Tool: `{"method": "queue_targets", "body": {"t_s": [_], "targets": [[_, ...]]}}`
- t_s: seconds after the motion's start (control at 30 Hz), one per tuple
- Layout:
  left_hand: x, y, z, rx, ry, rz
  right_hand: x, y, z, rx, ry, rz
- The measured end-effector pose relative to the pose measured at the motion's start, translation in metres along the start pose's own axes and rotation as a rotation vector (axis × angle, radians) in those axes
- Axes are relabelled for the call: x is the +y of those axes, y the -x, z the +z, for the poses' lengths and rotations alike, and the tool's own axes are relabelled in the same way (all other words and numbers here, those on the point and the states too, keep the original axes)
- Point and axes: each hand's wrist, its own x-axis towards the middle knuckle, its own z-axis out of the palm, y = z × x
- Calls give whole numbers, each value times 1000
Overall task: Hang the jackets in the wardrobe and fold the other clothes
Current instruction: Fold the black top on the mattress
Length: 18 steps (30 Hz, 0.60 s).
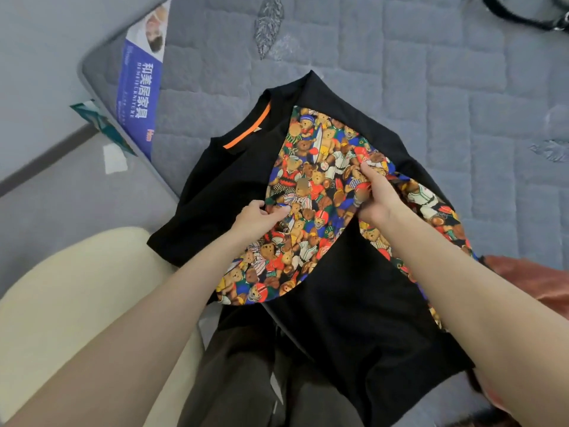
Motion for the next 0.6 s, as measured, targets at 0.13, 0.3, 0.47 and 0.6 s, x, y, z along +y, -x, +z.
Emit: {"method": "queue_targets", "body": {"t_s": [0.13,0.3,0.47,0.6], "targets": [[10,-19,14,-12,39,-70,-16,-1,10,-68,-63,22],[36,-31,-19,170,111,124,-44,1,8,-208,-179,-20],[89,-47,-55,305,-32,516,-71,-14,6,-74,-230,-88],[88,-65,-51,166,-336,205,-60,-27,0,179,20,-67]]}}
